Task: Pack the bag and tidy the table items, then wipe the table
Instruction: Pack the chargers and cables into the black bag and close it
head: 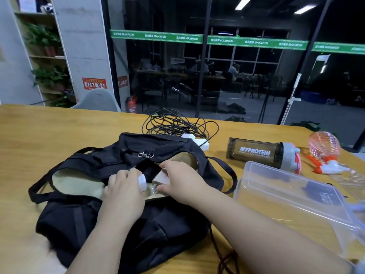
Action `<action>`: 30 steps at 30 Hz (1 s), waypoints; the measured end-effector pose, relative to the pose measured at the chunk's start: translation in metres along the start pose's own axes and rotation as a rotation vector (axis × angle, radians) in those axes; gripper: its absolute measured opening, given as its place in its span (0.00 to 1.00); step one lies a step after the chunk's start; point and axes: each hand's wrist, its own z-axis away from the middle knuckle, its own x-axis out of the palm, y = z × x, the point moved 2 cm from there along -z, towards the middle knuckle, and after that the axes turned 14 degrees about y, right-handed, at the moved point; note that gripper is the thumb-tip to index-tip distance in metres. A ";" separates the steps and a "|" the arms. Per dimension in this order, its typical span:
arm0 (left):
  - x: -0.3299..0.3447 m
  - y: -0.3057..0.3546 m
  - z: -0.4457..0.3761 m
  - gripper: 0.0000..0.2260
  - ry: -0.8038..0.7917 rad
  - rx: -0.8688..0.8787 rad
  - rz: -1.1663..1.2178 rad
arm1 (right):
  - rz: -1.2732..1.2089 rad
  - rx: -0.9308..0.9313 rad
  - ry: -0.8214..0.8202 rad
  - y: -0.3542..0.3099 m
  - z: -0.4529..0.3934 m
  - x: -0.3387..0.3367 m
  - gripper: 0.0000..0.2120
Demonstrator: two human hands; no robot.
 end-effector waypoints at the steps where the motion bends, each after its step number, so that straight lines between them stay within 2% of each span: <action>1: 0.000 -0.001 0.000 0.16 0.007 -0.007 0.020 | 0.009 0.002 -0.002 0.000 -0.002 0.002 0.27; 6: -0.004 0.001 0.000 0.13 0.147 0.010 0.115 | 0.069 -0.038 -0.019 -0.005 -0.011 0.009 0.21; 9: -0.005 0.009 0.000 0.06 0.124 0.189 0.185 | 0.141 -0.142 0.093 -0.006 -0.015 0.009 0.14; 11: -0.002 0.012 0.003 0.09 0.068 0.319 0.145 | 0.229 -0.217 0.143 -0.005 -0.019 0.011 0.11; 13: 0.002 0.012 0.005 0.12 0.050 0.357 0.090 | 0.221 -0.143 0.095 -0.004 -0.022 0.015 0.09; 16: 0.003 0.012 0.008 0.09 0.026 0.323 0.059 | 0.190 -0.050 0.013 -0.002 -0.025 0.016 0.05; 20: 0.003 0.015 0.007 0.14 -0.020 0.287 0.050 | 0.115 -0.060 -0.090 0.001 -0.026 0.015 0.13; 24: 0.006 0.016 0.006 0.22 -0.128 0.264 -0.074 | 0.077 -0.148 -0.186 -0.002 -0.019 0.009 0.22; 27: 0.005 0.016 0.006 0.23 -0.163 0.258 -0.078 | 0.098 -0.138 -0.201 -0.002 -0.015 0.002 0.20; 30: 0.004 0.017 0.005 0.20 -0.122 0.293 -0.046 | 0.105 -0.120 -0.156 -0.002 -0.009 -0.005 0.14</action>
